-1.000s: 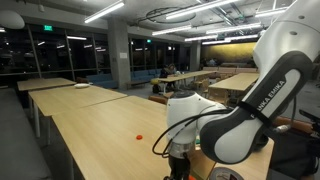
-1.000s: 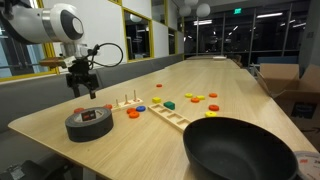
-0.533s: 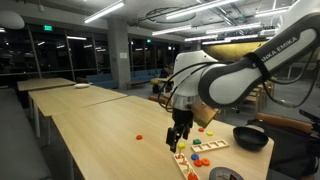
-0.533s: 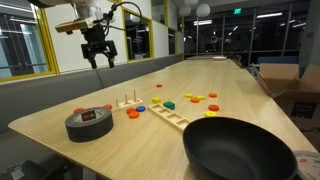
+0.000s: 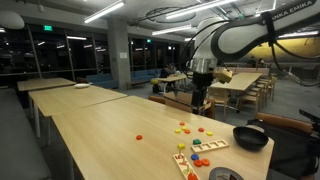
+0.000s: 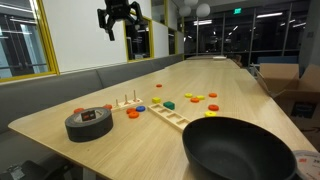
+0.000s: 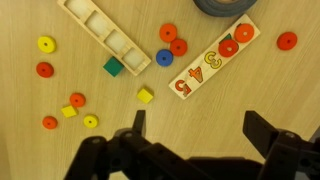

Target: Remove the orange ring from the wooden platform

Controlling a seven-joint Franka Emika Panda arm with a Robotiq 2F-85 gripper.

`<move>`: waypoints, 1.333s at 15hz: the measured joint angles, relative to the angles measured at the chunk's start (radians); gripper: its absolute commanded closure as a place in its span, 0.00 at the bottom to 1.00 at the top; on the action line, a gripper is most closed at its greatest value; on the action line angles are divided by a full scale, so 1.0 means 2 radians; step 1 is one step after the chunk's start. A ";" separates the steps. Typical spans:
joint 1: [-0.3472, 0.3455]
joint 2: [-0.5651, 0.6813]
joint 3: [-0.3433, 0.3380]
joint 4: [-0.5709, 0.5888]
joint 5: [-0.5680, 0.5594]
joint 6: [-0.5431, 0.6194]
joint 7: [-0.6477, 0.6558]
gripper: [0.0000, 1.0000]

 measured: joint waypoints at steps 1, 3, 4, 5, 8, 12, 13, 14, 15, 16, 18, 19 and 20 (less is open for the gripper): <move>-0.002 -0.008 -0.009 0.001 0.002 -0.014 -0.023 0.00; -0.004 -0.024 -0.025 0.001 0.006 -0.040 -0.061 0.00; -0.006 -0.031 -0.032 0.000 0.007 -0.050 -0.072 0.00; -0.009 -0.038 -0.037 0.000 0.007 -0.058 -0.076 0.00; -0.025 -0.060 -0.043 -0.003 0.007 -0.061 -0.076 0.00; -0.044 -0.085 -0.044 -0.012 0.006 -0.061 -0.071 0.00; -0.046 -0.089 -0.044 -0.014 0.006 -0.061 -0.070 0.00; -0.047 -0.091 -0.044 -0.016 0.006 -0.061 -0.069 0.00; -0.047 -0.092 -0.044 -0.017 0.006 -0.061 -0.069 0.00; -0.047 -0.093 -0.044 -0.018 0.006 -0.061 -0.068 0.00; -0.047 -0.093 -0.044 -0.018 0.006 -0.061 -0.068 0.00; -0.047 -0.093 -0.044 -0.018 0.006 -0.061 -0.068 0.00; -0.047 -0.093 -0.044 -0.018 0.006 -0.061 -0.068 0.00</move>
